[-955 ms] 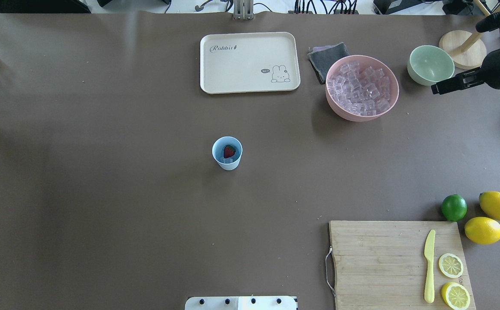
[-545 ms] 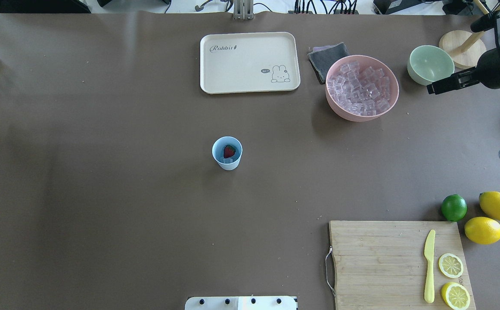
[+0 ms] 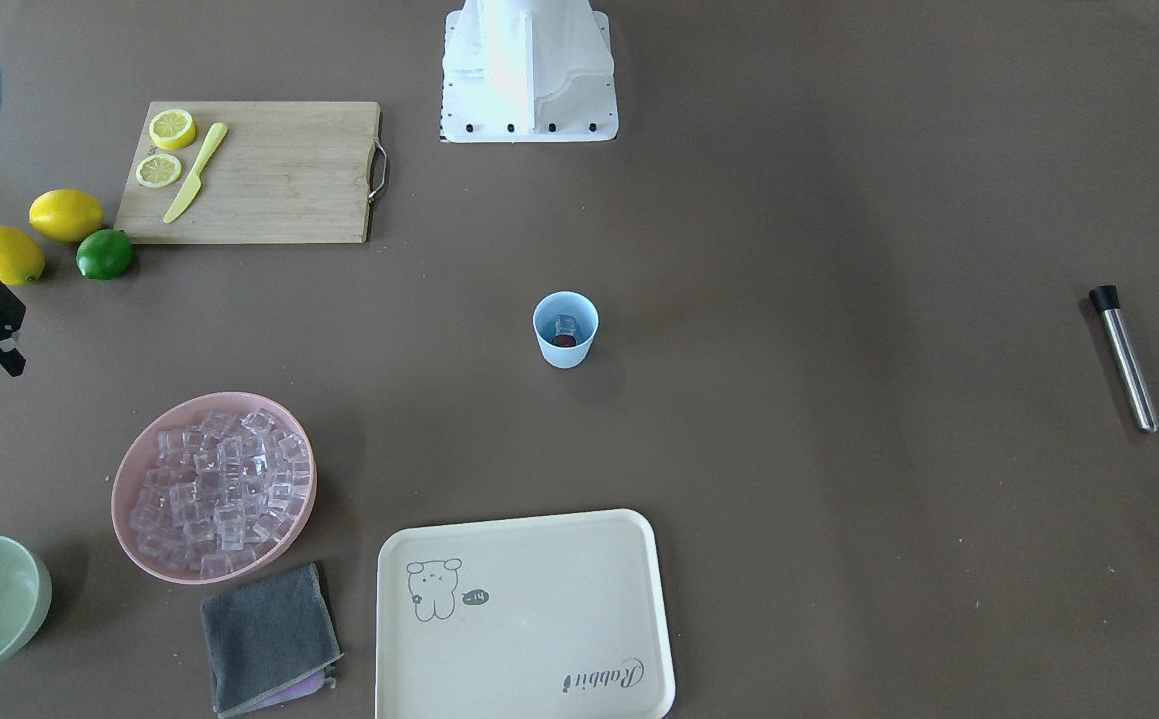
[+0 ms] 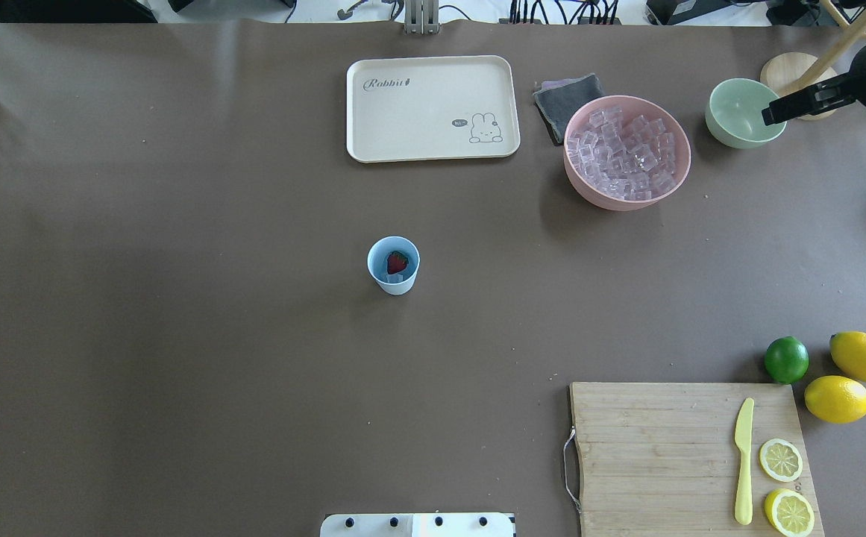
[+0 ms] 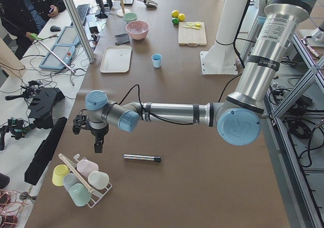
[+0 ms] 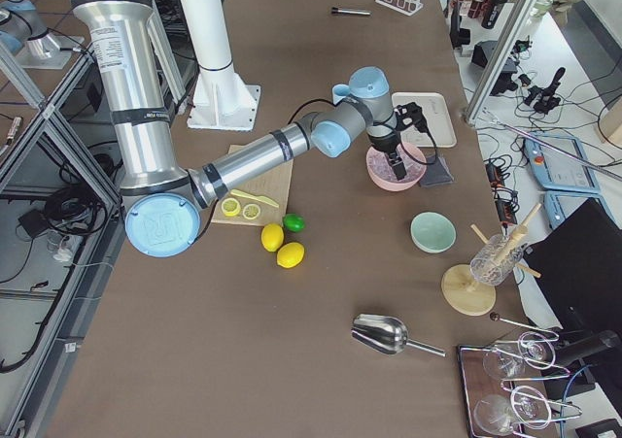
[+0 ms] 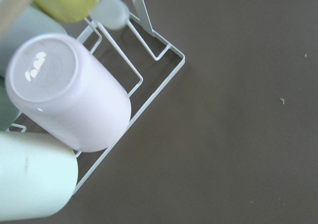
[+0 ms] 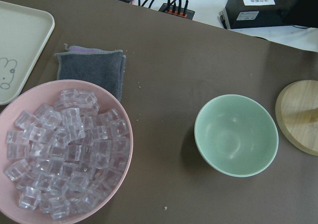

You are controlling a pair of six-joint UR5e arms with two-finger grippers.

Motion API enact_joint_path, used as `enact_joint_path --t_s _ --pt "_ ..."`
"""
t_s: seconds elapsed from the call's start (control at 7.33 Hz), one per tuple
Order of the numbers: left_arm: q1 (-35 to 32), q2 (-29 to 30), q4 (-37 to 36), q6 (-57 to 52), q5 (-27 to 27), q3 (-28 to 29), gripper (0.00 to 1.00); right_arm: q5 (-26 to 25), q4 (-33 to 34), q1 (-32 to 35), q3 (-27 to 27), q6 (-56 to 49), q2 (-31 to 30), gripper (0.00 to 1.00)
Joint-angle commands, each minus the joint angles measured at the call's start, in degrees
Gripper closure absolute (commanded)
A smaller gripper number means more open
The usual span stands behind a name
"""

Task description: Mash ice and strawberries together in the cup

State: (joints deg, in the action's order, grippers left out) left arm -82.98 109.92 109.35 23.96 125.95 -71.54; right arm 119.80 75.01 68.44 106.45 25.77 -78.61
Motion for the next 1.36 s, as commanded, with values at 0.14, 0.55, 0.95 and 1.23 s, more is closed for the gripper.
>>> enact_joint_path --t_s 0.14,0.55,0.95,1.23 --pt "-0.95 2.84 -0.46 0.47 1.40 -2.37 0.02 0.17 12.68 6.08 -0.81 -10.79 0.04 0.00" --pt "0.10 1.96 0.43 -0.23 0.78 -3.87 0.02 1.04 13.41 8.73 -5.46 -12.07 -4.35 0.00" --pt "1.85 -1.97 0.08 0.03 0.17 -5.26 0.02 -1.57 11.41 10.04 -5.99 -11.10 -8.58 0.00" --pt "6.23 -4.62 1.75 0.64 -7.48 -9.55 0.02 -0.98 10.16 10.04 -6.78 -10.74 -11.47 0.00"
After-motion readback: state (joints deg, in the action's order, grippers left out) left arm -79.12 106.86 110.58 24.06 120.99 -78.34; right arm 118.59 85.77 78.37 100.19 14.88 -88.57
